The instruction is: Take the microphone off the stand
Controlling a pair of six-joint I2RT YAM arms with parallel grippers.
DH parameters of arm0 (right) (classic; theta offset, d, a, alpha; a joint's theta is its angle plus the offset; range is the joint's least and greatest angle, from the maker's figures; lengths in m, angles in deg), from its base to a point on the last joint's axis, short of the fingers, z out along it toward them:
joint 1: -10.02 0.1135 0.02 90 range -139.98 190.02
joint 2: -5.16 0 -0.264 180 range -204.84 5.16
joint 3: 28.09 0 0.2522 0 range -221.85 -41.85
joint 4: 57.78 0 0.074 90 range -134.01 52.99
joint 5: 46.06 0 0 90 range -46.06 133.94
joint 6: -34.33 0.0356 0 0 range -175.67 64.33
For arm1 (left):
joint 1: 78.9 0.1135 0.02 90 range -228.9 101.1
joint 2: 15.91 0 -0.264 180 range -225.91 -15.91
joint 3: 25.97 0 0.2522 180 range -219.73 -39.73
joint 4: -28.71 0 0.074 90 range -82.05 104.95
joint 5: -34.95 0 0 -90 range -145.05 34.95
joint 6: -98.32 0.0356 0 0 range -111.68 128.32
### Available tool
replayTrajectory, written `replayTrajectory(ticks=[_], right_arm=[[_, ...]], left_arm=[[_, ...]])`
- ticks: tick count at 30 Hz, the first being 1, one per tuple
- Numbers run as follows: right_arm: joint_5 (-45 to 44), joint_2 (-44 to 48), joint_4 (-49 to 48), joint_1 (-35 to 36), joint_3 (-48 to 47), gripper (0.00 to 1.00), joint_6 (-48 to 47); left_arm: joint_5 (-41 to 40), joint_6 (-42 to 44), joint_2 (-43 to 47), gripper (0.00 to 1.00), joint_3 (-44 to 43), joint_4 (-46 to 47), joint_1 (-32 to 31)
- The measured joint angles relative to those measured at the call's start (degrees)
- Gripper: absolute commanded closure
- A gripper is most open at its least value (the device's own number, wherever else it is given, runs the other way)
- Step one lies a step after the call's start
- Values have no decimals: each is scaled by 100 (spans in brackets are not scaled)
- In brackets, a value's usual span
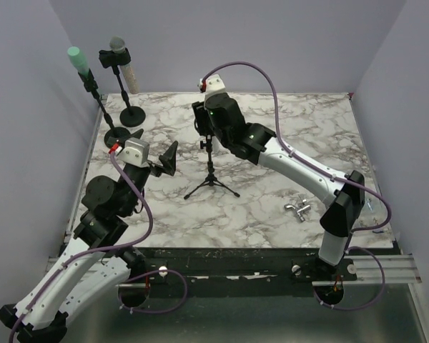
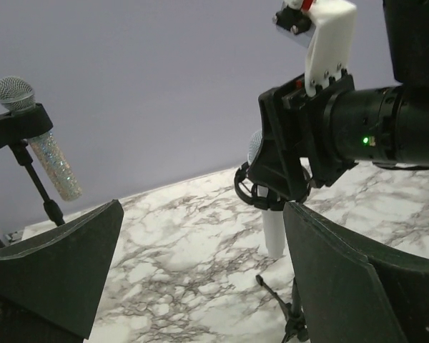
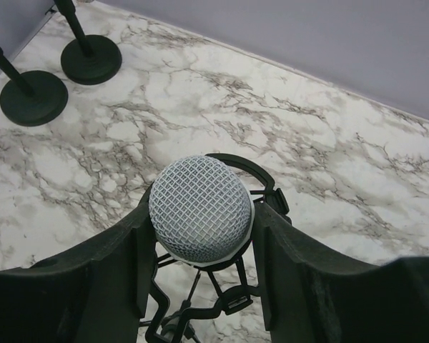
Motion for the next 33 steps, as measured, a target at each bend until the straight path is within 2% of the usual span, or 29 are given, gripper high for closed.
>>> replayTrajectory(ticks=[4,11,18,24,30,33], right_arm=[[-59,-101,94,9,-181,61,-22],[-96,-157,389,33,-551,66,-39],[-39,-142,535,39,-1344,70,-35],[114,-22,575,42,-1740,77,-42],[302,505,446,42,-1808,87,-39],[415,1169,-20,44,-1351,90,-37]], left_arm=[[-96,273,116,1,350,155,0],[-275,485,192,1,505,317,0],[-339,533,208,1,514,439,0],[-343,542,151,1,516,450,0],[-428,544,125,1,557,483,0],[-450,544,103,1,570,498,0]])
